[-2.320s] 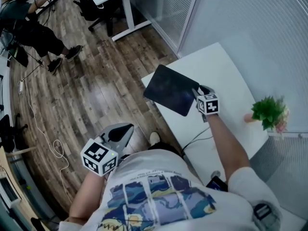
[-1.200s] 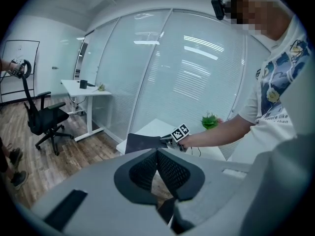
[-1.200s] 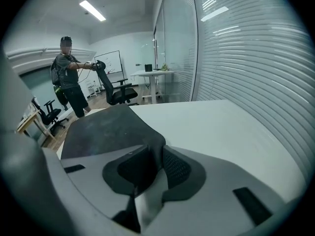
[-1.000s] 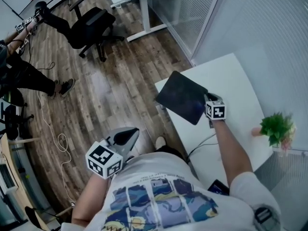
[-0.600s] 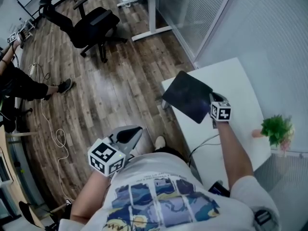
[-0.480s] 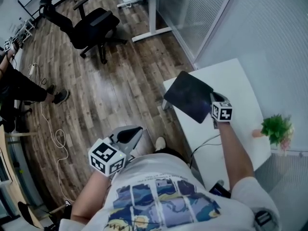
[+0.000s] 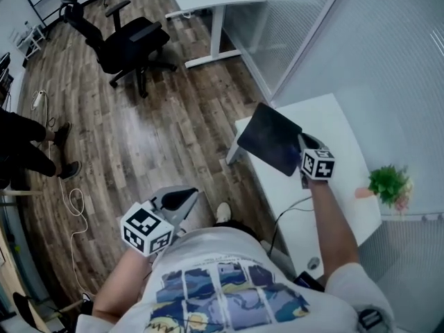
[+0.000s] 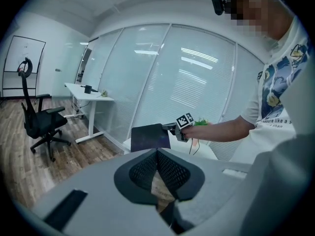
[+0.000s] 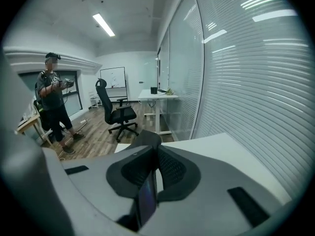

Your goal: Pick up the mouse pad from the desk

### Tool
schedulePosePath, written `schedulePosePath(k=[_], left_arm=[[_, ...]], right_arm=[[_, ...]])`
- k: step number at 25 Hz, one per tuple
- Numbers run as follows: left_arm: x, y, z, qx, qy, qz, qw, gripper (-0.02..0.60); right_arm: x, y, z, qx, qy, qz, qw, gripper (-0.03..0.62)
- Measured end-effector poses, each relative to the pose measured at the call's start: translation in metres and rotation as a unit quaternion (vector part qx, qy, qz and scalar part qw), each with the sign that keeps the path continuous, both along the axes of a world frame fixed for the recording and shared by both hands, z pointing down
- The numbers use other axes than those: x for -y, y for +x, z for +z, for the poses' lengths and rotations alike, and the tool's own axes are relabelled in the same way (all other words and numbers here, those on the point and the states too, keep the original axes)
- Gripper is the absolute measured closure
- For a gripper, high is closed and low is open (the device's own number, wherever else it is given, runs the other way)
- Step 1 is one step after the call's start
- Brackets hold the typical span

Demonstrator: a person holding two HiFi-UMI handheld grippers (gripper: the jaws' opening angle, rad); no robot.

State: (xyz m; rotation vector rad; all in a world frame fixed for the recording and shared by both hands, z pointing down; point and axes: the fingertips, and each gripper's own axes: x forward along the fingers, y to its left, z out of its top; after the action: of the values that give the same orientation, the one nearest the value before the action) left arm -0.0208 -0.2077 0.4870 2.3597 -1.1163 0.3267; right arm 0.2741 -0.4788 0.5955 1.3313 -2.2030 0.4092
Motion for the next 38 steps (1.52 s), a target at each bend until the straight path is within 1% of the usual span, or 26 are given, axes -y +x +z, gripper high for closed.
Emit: schedulePosePath(k=[3,7,10,13,16,20,25,30,35,38], left_arm=[[-0.009,-0.003,-0.003,-0.012,0.009,0.007,0.9999,0.580],[-0.033,-0.030,-0.005,-0.011,0.007,0.000,0.9999,0.578],[-0.042,-0.030,-0.004,-0.023,0.009,0.008,0.9997,0.578],[-0.055,-0.042,-0.007,-0.023,0.017,0.011,0.9995,0.580],[-0.068,-0.053,-0.010,-0.029,0.021,0.015,0.9992,0.579],[-0.083,-0.063,-0.010,-0.042,0.022,0.017,0.9987,0.578],[-0.112,-0.079,-0.015,-0.045,0.026,0.021,0.9984,0.579],[-0.133,-0.090,-0.011,-0.051,0.023,0.032,0.9979,0.580],[-0.150,-0.102,-0.017,-0.057,0.032,0.042,0.9970,0.578],[-0.160,-0.103,-0.019,-0.057,0.037,0.054,0.9962,0.580]], right_arm=[[-0.009,0.001,-0.025,-0.004,0.011,0.000,1.000,0.565],[-0.023,-0.035,-0.046,0.008,0.018,-0.008,1.000,0.565],[-0.032,-0.035,-0.069,0.004,0.028,-0.007,1.000,0.565],[-0.042,-0.048,-0.090,0.004,0.044,-0.011,0.999,0.566],[-0.055,-0.061,-0.108,0.006,0.051,-0.010,0.999,0.566],[-0.065,-0.070,-0.129,0.014,0.062,-0.004,0.998,0.566],[-0.093,-0.076,-0.163,0.012,0.079,0.001,0.997,0.566],[-0.117,-0.082,-0.187,0.012,0.089,0.007,0.996,0.566],[-0.148,-0.093,-0.215,0.024,0.096,0.004,0.995,0.566],[-0.168,-0.100,-0.232,0.022,0.100,0.003,0.995,0.566]])
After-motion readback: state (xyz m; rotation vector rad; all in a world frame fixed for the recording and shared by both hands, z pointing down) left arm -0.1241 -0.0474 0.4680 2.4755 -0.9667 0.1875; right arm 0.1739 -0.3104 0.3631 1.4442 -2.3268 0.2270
